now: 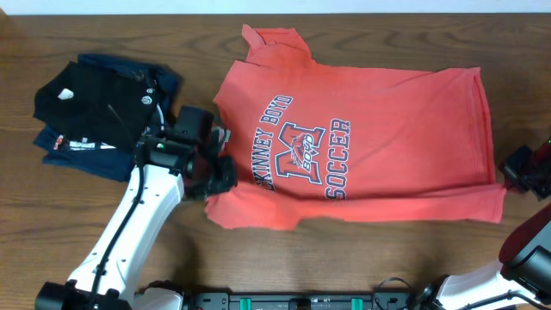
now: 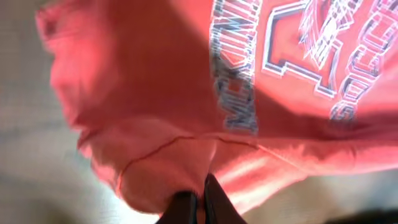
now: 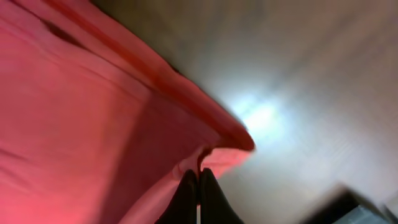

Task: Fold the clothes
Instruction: 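Lay the shirt flat on the table and release both grippers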

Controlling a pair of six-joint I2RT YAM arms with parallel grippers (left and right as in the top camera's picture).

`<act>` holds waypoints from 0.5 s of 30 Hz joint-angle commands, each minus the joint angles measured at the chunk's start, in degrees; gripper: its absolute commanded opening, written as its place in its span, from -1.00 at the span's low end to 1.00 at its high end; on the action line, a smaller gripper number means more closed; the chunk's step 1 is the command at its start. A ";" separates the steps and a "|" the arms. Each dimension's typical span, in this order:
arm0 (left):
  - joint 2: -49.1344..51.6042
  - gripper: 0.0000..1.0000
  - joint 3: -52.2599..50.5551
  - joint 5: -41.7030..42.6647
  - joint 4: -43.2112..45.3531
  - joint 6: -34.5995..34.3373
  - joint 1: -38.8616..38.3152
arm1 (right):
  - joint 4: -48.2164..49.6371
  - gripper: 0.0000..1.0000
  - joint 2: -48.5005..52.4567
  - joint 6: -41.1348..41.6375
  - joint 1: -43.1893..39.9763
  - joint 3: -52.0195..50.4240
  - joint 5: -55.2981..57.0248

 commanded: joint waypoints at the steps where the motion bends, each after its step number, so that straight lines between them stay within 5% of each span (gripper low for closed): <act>1: 0.33 -0.88 0.17 -0.52 4.00 -3.98 0.07 | 2.47 -0.98 -0.17 -0.98 0.92 0.07 -1.51; 15: 7.43 -0.88 0.17 -1.11 19.34 -7.34 0.07 | 10.14 -0.98 -0.15 -0.98 1.38 -0.39 -1.68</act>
